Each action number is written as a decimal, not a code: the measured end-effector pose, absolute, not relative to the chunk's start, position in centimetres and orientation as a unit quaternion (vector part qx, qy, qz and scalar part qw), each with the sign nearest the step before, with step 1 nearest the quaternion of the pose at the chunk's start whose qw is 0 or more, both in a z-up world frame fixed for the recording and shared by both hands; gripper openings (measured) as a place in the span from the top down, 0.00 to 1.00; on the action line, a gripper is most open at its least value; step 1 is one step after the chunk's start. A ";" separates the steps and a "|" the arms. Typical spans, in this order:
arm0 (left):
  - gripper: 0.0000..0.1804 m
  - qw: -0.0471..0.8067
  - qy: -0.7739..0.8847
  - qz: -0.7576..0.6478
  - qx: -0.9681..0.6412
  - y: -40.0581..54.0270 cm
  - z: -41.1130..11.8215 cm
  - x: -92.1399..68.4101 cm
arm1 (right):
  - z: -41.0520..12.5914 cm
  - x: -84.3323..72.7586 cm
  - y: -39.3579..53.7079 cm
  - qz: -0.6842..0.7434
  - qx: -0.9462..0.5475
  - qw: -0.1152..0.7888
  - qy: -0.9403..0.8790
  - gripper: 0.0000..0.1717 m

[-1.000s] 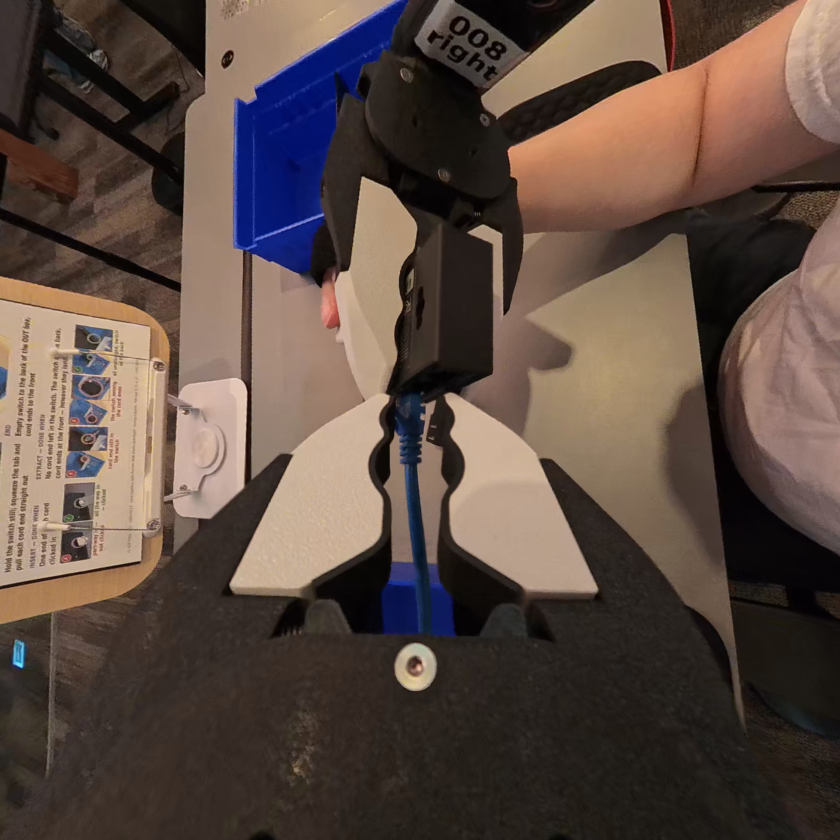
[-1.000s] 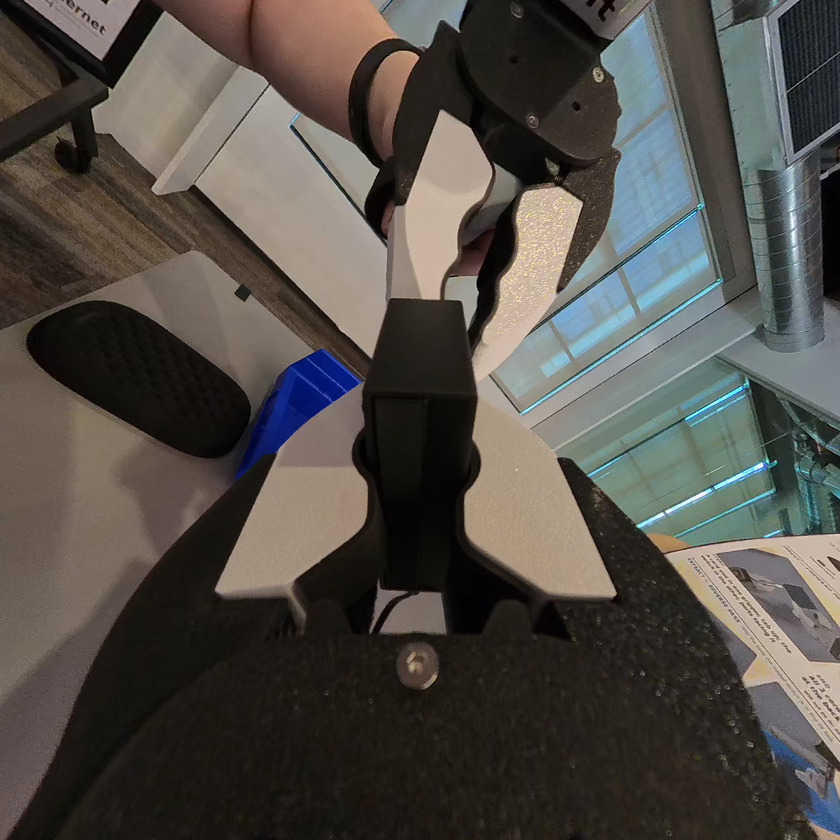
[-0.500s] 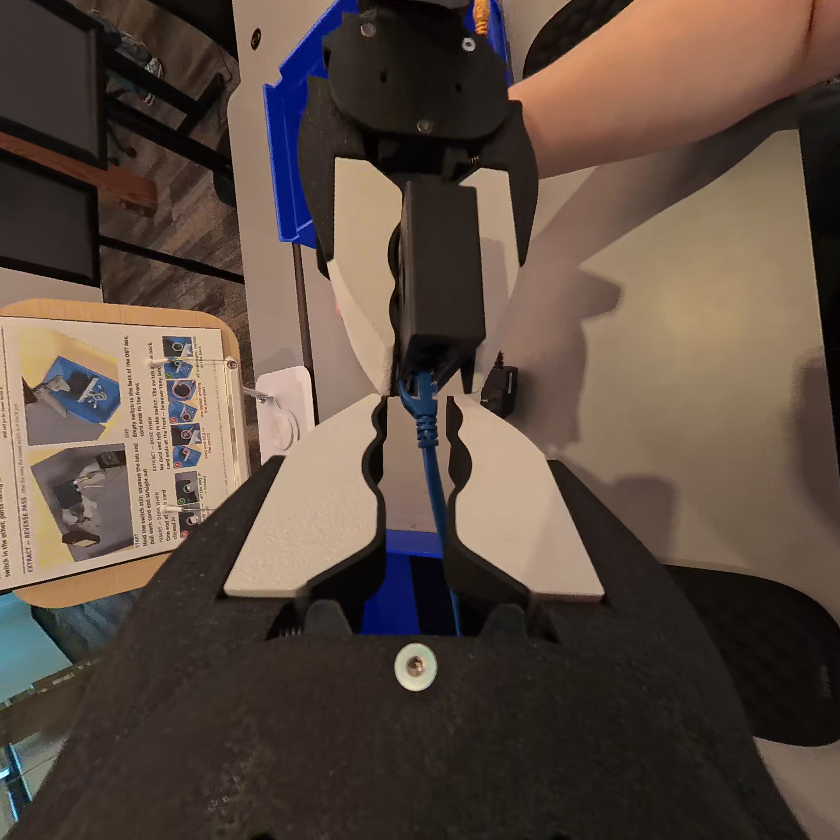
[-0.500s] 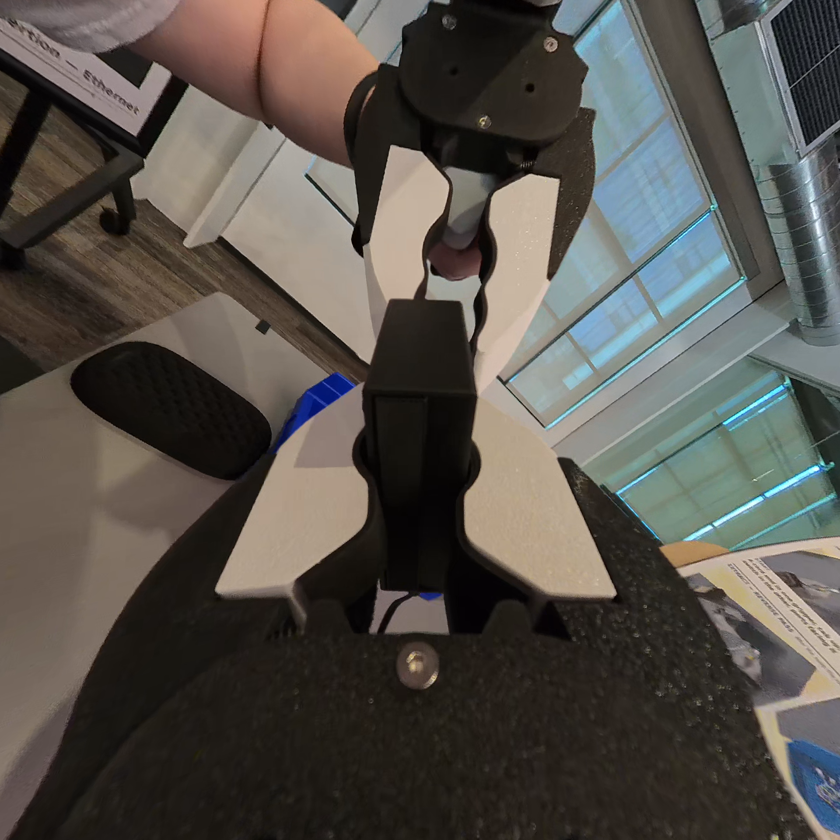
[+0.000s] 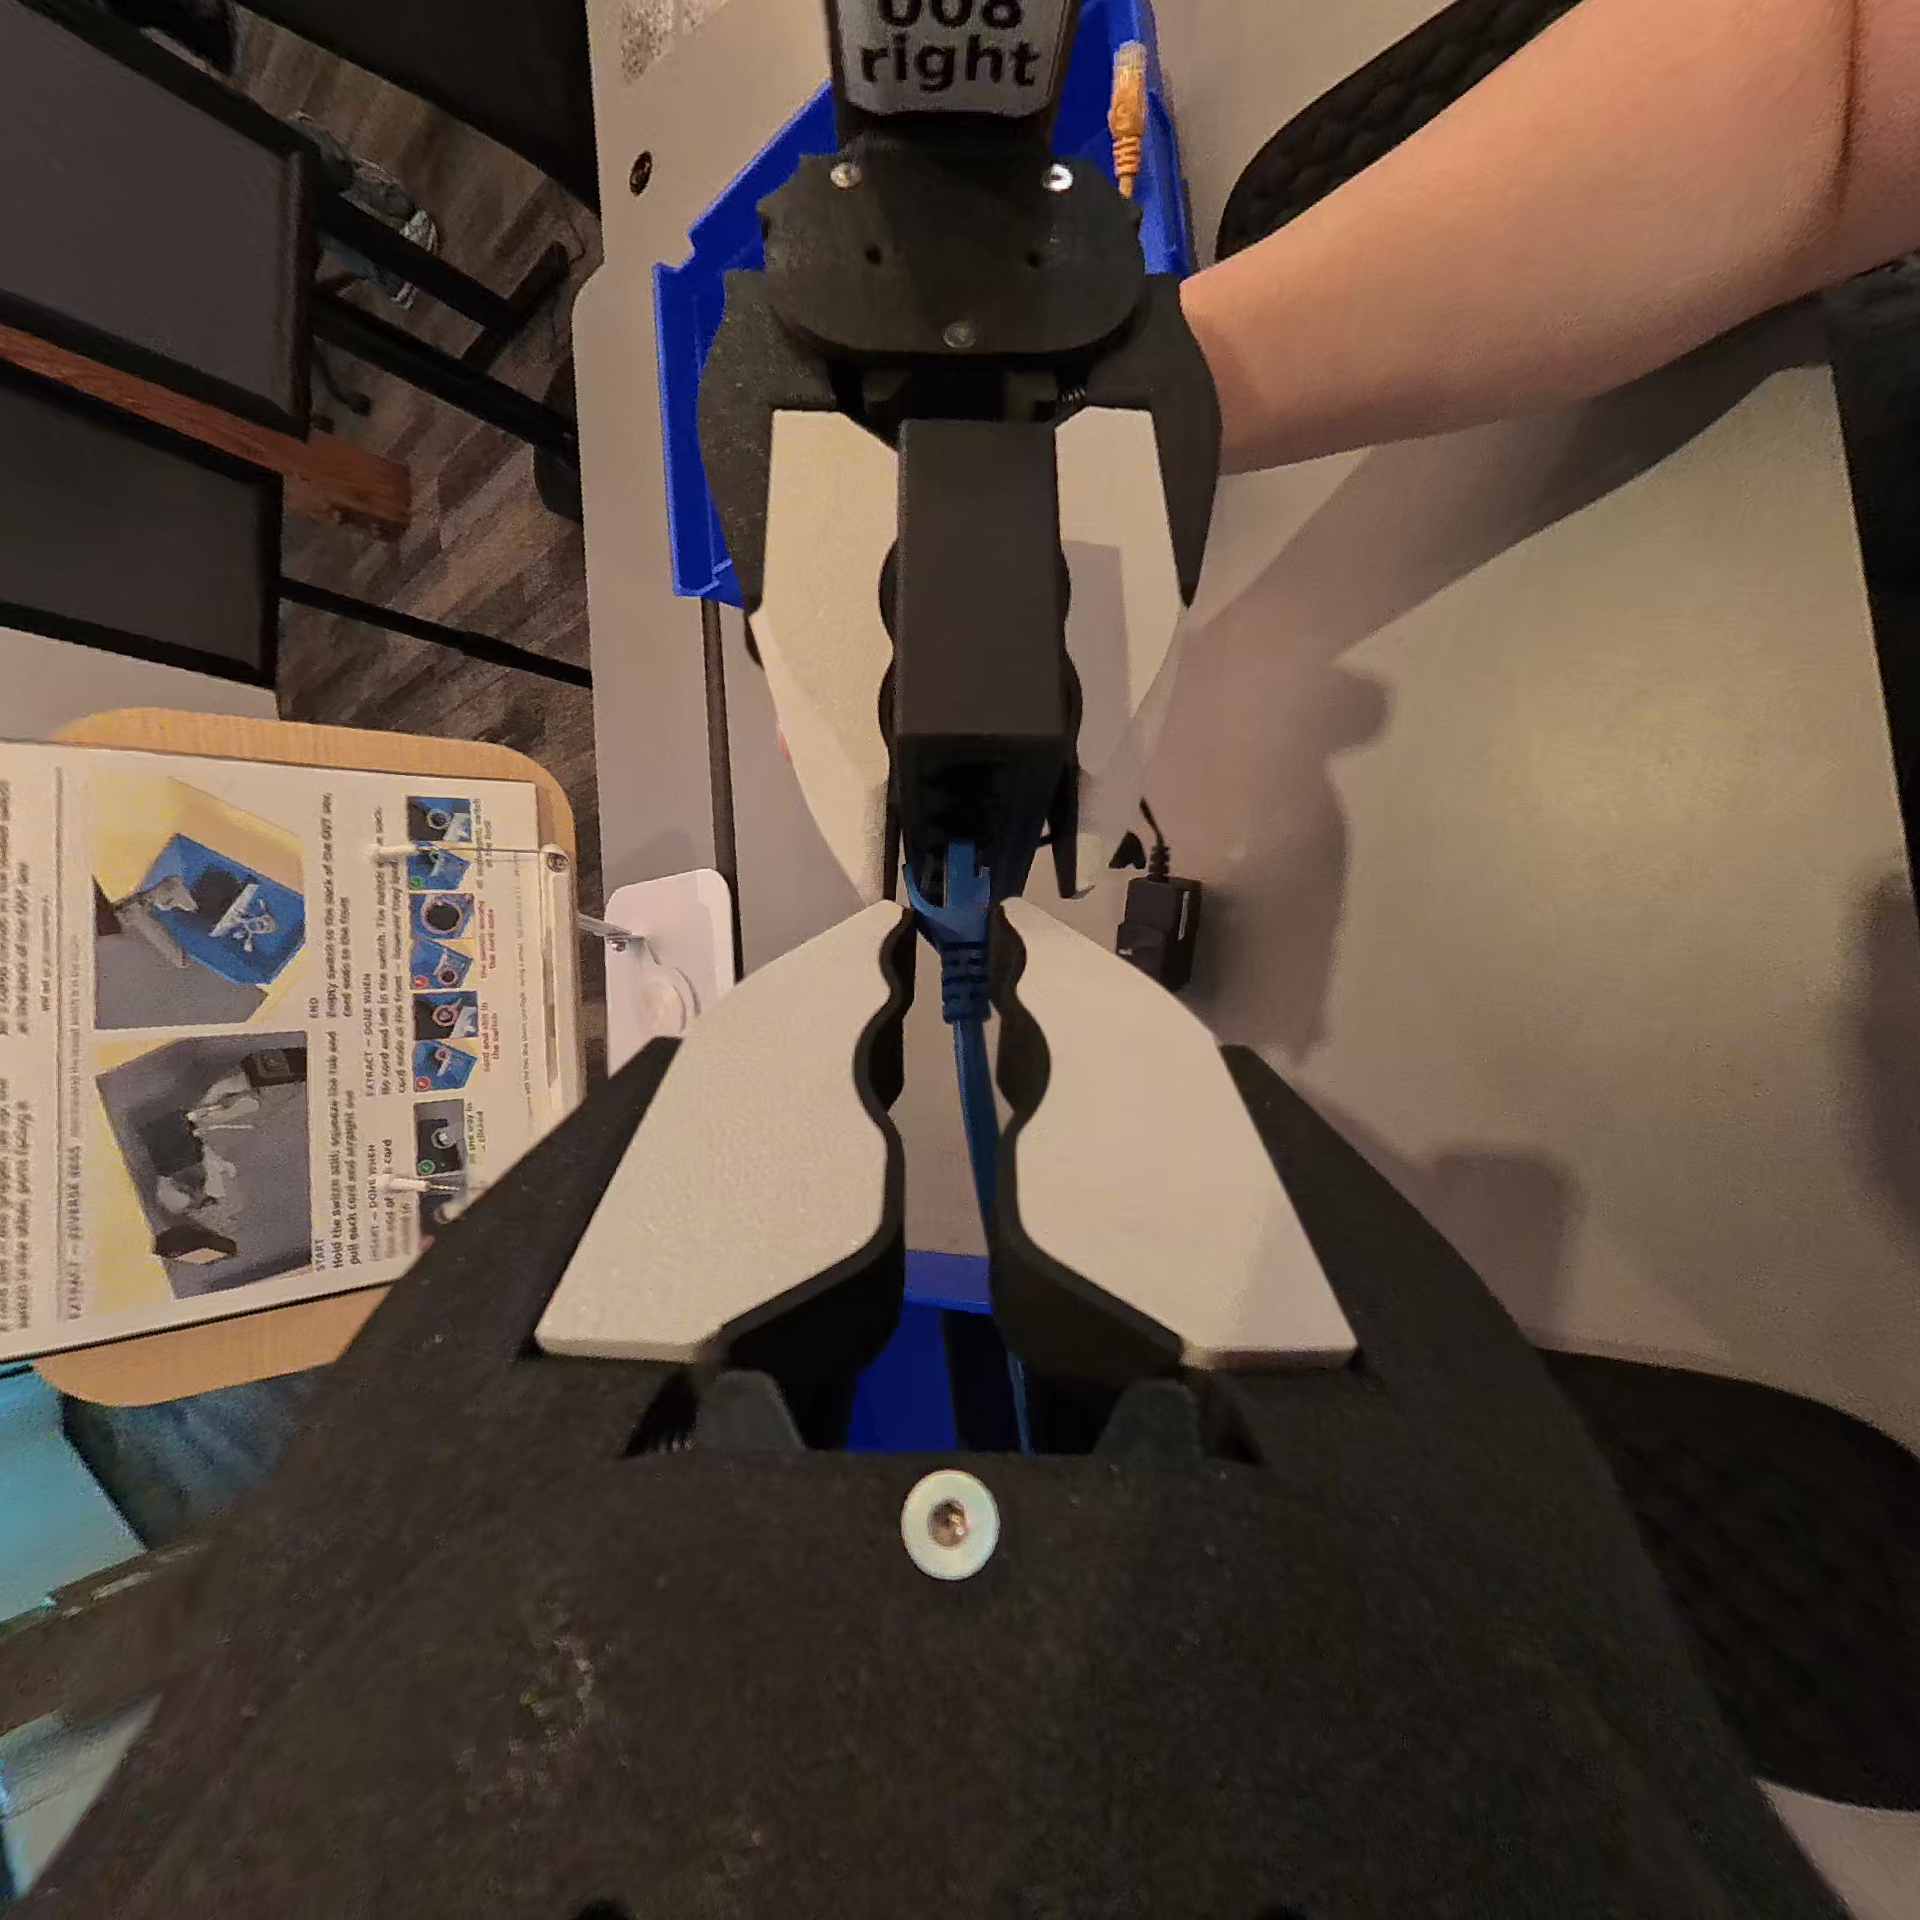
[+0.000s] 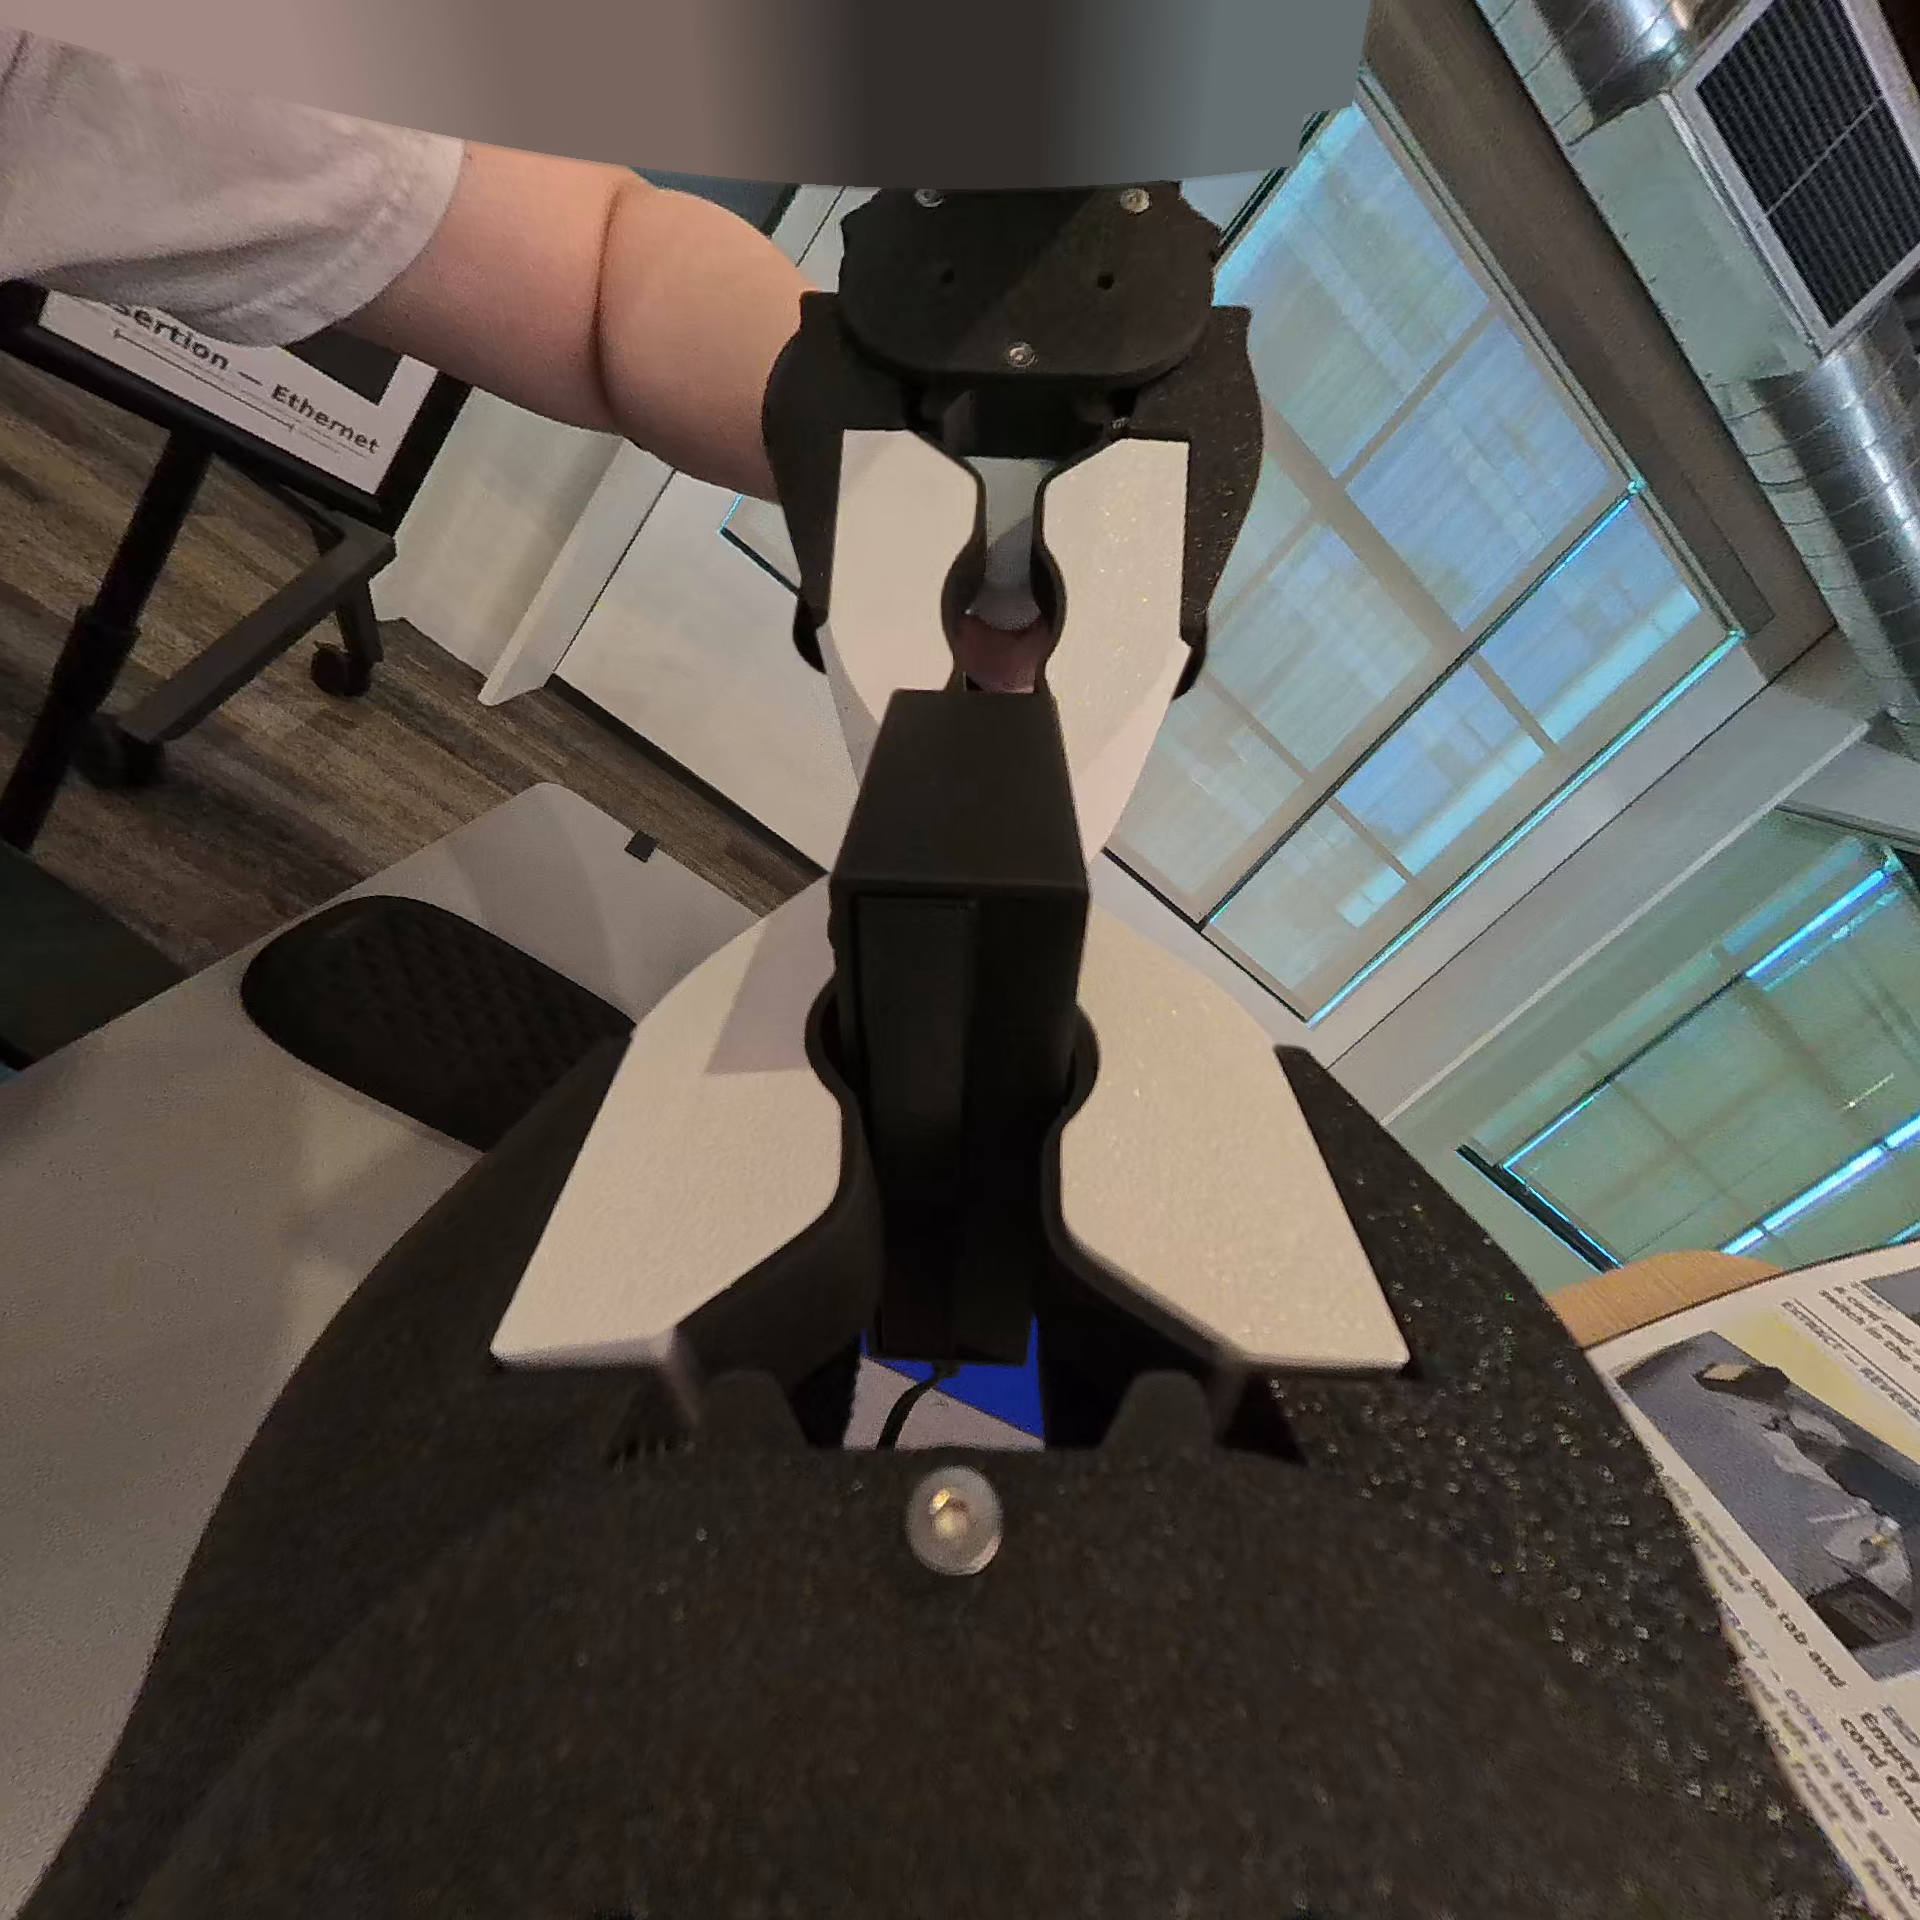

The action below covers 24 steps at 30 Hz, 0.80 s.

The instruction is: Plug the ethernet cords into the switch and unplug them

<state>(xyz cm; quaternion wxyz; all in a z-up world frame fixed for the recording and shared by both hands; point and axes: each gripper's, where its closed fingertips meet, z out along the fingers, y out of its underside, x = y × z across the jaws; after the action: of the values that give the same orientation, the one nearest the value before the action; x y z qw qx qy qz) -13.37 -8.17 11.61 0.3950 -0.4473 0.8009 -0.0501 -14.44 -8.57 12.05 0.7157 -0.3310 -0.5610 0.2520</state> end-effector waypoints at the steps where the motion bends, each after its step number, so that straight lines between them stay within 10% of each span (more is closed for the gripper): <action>1: 0.93 0.394 0.796 -0.056 -0.457 -8.0 11.7 -13.4 | 12.1 -14.4 -8.4 0.253 -0.335 0.715 -0.558 0.82; 24: 0.93 0.385 0.815 -0.070 -0.428 -8.4 11.3 -12.7 | 11.7 -13.5 -8.3 0.248 -0.336 0.706 -0.572 0.82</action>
<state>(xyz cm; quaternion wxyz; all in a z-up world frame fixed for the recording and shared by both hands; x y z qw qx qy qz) -12.67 -8.39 11.27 0.3845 -0.4281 0.8148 -0.0698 -13.50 -8.28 11.67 0.7059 -0.3360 -0.5720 0.2484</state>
